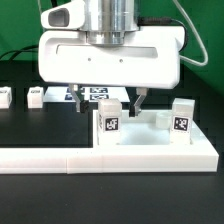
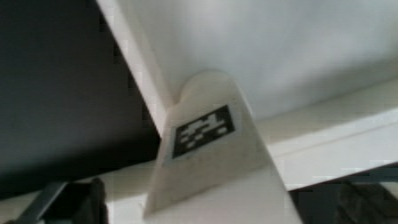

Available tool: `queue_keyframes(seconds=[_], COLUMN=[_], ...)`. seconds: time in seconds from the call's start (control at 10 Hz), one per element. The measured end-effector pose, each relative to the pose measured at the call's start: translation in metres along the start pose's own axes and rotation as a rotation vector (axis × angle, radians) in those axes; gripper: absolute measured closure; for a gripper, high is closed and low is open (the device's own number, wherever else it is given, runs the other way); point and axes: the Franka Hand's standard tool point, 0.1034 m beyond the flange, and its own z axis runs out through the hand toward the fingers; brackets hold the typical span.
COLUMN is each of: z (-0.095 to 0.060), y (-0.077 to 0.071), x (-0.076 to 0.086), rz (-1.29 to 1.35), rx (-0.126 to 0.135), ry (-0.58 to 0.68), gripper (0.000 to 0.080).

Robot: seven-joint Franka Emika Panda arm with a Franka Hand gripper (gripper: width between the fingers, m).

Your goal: Assemble square table

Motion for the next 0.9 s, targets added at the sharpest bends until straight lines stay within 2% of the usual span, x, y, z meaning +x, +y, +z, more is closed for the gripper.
queue_keyframes(seconds=[0.3, 0.4, 0.5, 0.6, 0.7, 0.9], z=[0.0006, 0.0009, 0.0011, 0.0012, 0.0014, 0.0016], y=[-0.0004, 0.0, 0.0003, 0.0005, 0.0007, 0.0011], x=[-0.0006, -0.0007, -0.0007, -0.0007, -0.0008, -0.0008], rz=[-0.155, -0.152, -0.151, -0.151, -0.15, -0.112], rx=[-0.016, -0.016, -0.016, -0.016, -0.017, -0.017], ry=[-0.002, -0.002, -0.003, -0.003, -0.003, -0.003], gripper=[0.015, 0.0262, 0.0429, 0.0429, 0.0509, 0.0509])
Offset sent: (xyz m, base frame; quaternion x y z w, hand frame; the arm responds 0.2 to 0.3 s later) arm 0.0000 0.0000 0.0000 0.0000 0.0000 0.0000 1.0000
